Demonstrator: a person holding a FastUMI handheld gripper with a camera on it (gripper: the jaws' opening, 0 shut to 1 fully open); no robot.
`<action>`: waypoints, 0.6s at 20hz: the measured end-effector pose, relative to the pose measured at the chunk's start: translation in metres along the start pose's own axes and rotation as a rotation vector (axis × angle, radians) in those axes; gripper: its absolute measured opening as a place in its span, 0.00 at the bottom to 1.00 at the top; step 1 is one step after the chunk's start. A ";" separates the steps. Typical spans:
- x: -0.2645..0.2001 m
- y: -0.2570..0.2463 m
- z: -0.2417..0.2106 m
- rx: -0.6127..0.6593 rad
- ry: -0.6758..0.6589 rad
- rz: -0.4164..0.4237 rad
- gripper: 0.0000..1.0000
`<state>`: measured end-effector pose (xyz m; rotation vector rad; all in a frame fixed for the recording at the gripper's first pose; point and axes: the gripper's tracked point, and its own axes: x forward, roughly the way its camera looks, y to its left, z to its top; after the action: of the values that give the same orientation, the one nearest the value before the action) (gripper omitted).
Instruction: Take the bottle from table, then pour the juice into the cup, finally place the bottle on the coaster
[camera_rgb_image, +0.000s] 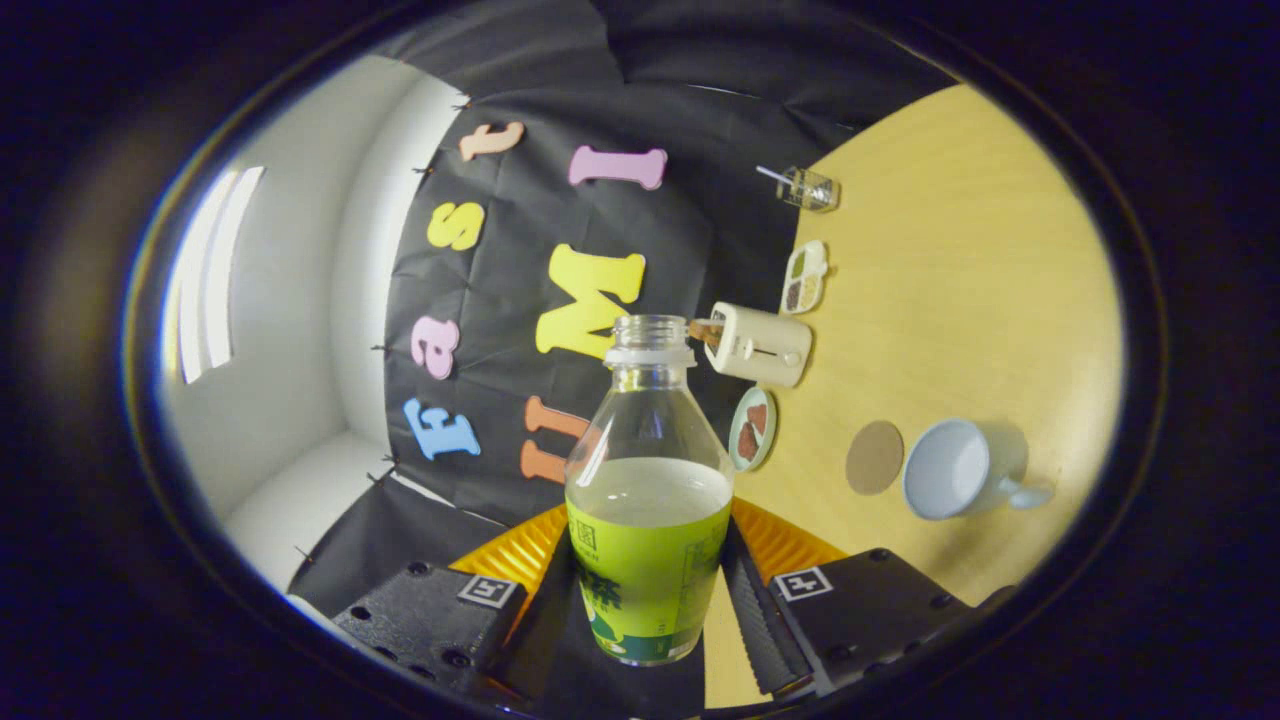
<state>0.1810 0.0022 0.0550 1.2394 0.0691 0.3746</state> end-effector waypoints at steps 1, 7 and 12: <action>0.000 0.005 0.004 -0.059 -0.012 0.000 0.78; 0.003 0.034 0.016 -0.411 -0.051 -0.005 0.78; 0.022 0.042 0.019 -0.698 -0.100 -0.059 0.79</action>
<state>0.1964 0.0031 0.1043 0.5628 -0.1054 0.2509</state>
